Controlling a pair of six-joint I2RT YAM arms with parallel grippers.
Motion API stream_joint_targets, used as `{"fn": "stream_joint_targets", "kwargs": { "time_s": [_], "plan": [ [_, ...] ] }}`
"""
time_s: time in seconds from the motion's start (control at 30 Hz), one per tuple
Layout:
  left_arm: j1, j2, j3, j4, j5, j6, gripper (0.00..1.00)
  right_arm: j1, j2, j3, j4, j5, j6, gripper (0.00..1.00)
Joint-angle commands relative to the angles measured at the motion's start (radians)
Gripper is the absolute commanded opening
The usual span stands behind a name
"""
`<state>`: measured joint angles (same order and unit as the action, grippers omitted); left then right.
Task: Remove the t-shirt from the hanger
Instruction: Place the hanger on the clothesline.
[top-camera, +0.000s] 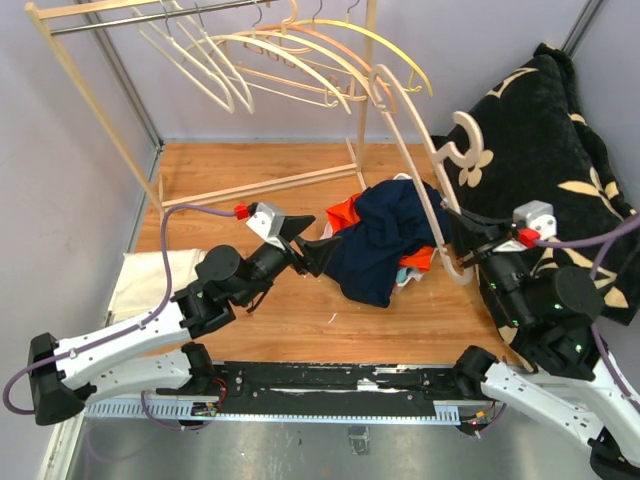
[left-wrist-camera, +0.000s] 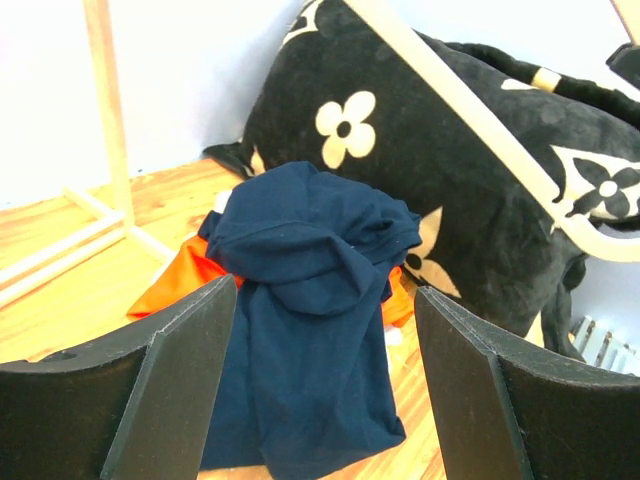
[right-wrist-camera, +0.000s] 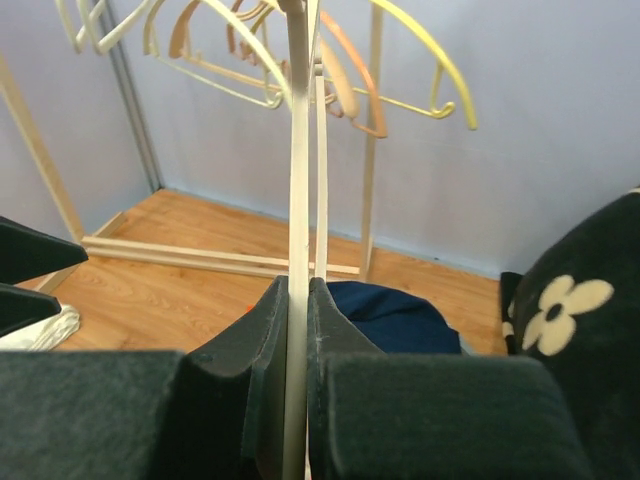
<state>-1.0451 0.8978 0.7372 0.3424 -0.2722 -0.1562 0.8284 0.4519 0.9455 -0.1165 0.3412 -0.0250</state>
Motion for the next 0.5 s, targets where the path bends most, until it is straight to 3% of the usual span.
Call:
{"fn": "stream_joint_targets", "kwargs": {
  "time_s": [0.0,0.47],
  "plan": [
    [-0.012,-0.075,-0.038,0.003,-0.077,-0.027,0.77,0.02,0.072,0.002,0.11,-0.106,0.054,0.01],
    [-0.011,-0.204,-0.09,0.007,-0.135,-0.041,0.76,0.02,0.28,-0.056,0.226,-0.24,0.163,0.01]
  ]
}}
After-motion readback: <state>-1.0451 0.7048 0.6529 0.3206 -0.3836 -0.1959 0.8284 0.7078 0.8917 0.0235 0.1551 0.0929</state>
